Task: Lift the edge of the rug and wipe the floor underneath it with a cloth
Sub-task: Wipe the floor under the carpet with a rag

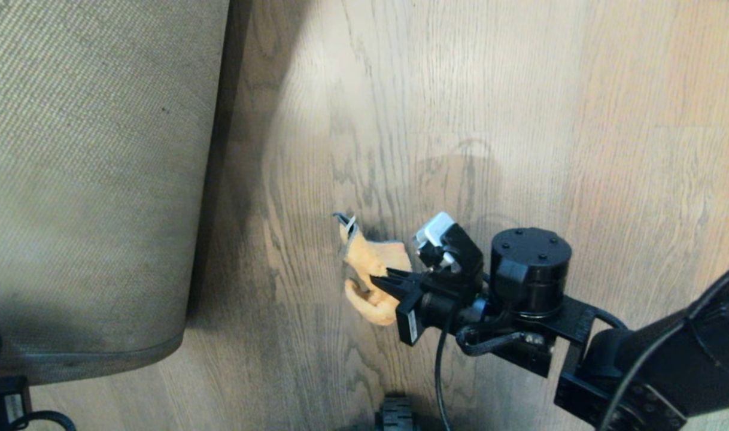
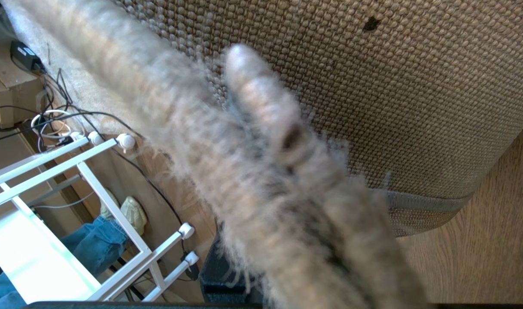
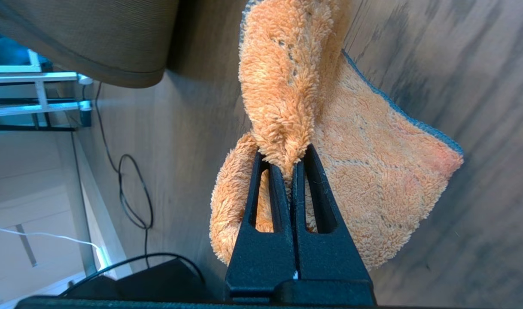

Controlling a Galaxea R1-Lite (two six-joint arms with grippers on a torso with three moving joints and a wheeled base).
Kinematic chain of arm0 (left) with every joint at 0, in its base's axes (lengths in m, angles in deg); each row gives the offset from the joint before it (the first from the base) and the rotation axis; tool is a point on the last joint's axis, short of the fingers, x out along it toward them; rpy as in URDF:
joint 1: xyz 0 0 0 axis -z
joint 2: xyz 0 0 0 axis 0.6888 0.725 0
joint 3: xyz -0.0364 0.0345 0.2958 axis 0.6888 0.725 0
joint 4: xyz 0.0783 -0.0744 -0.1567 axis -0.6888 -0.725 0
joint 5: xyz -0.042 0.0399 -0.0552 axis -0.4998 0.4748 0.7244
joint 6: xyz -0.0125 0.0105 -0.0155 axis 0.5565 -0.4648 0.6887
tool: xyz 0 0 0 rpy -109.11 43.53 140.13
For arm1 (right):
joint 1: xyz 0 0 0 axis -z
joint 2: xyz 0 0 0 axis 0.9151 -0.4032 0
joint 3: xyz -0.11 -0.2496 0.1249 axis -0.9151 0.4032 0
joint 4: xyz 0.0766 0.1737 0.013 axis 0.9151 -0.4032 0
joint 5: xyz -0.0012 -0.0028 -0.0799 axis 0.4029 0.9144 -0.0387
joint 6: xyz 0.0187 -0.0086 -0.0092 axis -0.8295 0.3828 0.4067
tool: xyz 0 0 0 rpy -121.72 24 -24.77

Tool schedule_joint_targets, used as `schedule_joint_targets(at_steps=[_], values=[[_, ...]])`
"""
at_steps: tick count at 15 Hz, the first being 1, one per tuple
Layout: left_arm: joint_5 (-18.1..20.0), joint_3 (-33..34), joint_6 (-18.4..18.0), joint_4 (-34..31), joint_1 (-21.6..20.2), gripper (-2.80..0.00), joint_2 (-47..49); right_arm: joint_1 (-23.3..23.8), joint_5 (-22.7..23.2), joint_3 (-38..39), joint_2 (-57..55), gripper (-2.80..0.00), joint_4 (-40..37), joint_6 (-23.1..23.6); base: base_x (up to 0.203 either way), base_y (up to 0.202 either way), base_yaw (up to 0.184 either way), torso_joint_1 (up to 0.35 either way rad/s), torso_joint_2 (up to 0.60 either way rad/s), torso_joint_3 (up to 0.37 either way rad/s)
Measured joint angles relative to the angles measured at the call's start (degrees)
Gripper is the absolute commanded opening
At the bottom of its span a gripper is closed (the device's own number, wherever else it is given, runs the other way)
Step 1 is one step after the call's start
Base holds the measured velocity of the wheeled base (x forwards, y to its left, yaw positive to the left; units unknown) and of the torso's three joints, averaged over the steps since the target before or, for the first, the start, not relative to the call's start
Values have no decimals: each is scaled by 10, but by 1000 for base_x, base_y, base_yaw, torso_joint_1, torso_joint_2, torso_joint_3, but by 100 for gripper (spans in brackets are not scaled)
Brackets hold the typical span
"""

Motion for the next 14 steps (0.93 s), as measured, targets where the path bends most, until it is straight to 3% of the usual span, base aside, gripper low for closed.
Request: schedule_joint_targets(at_steps=[7,14], values=[[1,0,-1,-1,-5,-280,0,0,-43,-122,-94,-280,3,-3,0,0,0,0,0,0],[0,0,-1,-13,-9,-280,-2,-36,-45,-139,-127,-280,4,-4,0,0,0,0,0,0]])
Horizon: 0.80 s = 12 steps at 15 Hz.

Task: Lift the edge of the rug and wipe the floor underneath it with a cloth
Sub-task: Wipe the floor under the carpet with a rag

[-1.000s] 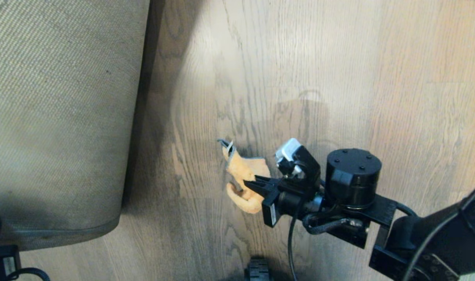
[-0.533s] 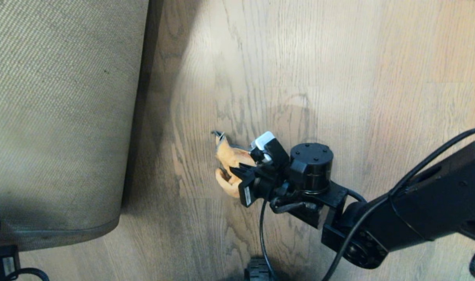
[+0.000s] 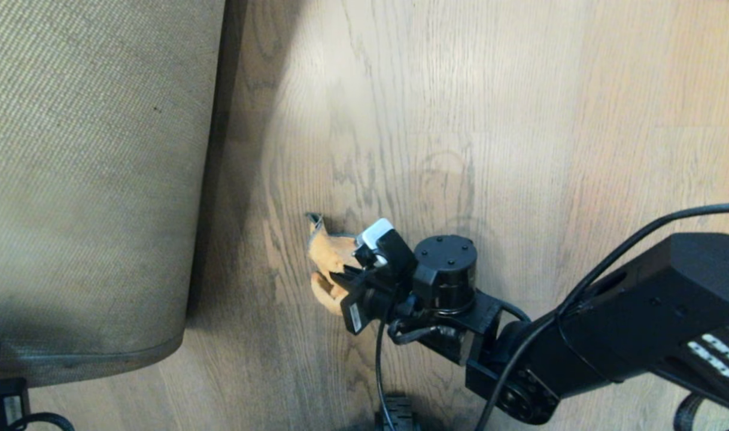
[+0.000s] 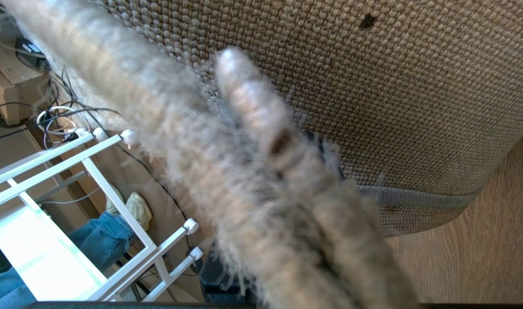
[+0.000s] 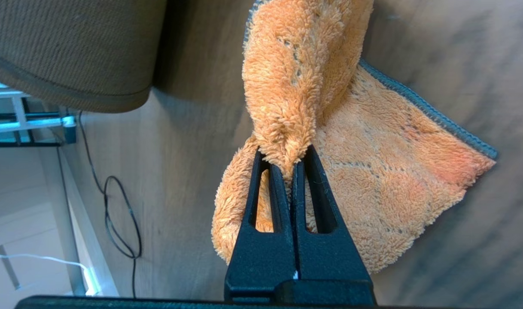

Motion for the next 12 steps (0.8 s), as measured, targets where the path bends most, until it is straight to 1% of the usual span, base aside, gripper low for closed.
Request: schedule_joint_targets(at_steps=[4,6,7,8,12], values=[[0,0,0,0,0,-280,-1,-3,-2,-27,-19,-280,0,0,0,0,0,0,0,0],[0,0,-1,0,-3,-280,-1,2,-32,-56,-29,-280,5,-4,0,0,0,0,0,0],[-1,0,-1,1,-4,-280,-1,6,-51,-70,-34,-280,6,-17,0,0,0,0,0,0],[-1,0,-1,1,-4,-280,-1,12,-60,-79,-37,-280,6,-29,0,0,0,0,0,0],[0,0,0,0,-7,-280,0,49,-61,-89,-32,-280,5,-34,0,0,0,0,0,0]])
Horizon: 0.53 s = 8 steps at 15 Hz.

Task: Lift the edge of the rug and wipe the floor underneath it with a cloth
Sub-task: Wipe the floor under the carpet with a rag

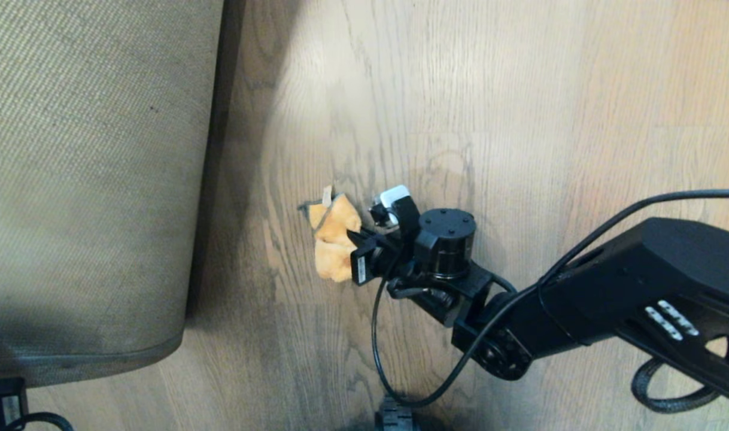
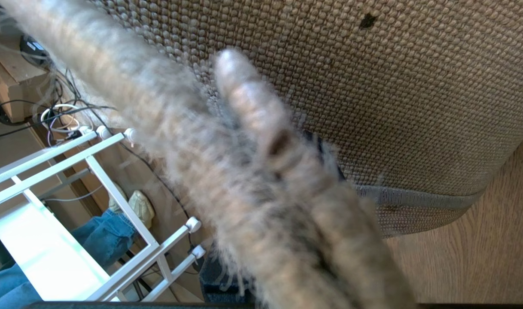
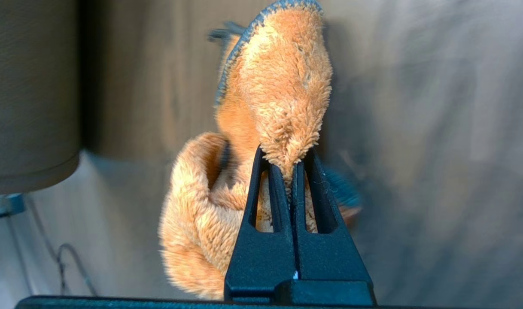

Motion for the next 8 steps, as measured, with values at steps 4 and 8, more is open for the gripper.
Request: schedule_joint_targets(at_steps=[4,8], values=[[0,0,0,-1,-2,-280,0,43,0,0,21,-280,-4,0,0,0,0,0,0,0],[0,0,0,-1,-1,-280,0,85,2,0,43,-280,-8,0,0,0,0,0,0,0]])
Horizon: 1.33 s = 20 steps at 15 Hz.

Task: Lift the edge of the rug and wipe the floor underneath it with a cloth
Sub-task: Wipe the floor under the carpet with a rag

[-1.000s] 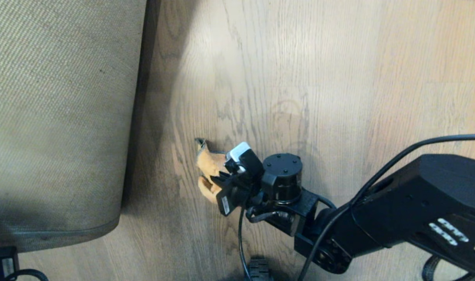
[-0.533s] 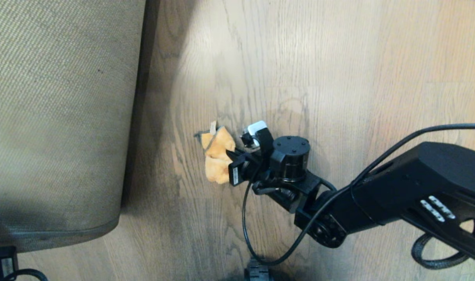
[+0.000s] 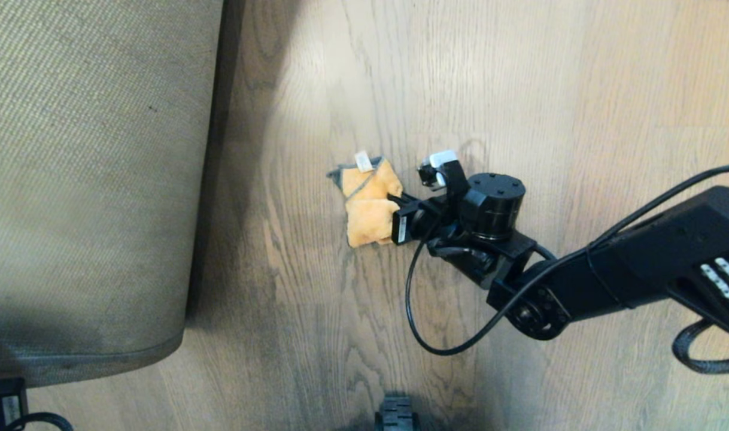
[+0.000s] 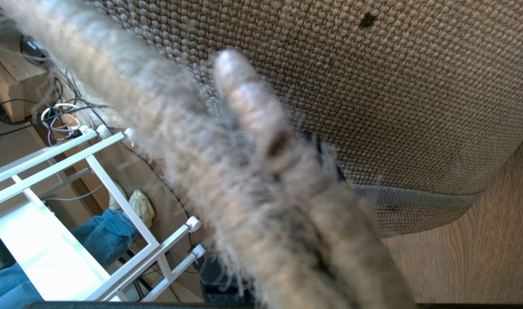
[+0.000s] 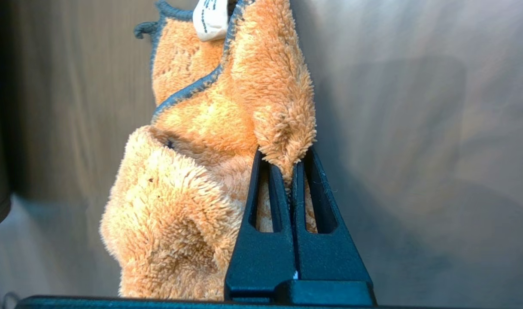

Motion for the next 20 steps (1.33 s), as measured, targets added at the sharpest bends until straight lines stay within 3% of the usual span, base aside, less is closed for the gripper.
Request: schedule_joint_targets(at_steps=[5,9,14,17,20], values=[[0,0,0,-3,3,-280,0,37,0,5,28,-280,-4,-1,0,0,0,0,0,0],[0,0,1,-4,5,-280,0,26,-1,44,42,-280,2,-1,0,0,0,0,0,0],[2,0,1,-3,5,-280,1,-84,0,127,50,-280,12,0,0,0,0,0,0,0],[1,0,2,-4,4,-280,1,-161,0,138,33,-280,14,0,0,0,0,0,0,0],[1,0,1,-4,5,-280,1,-210,-1,126,5,-280,14,0,0,0,0,0,0,0]])
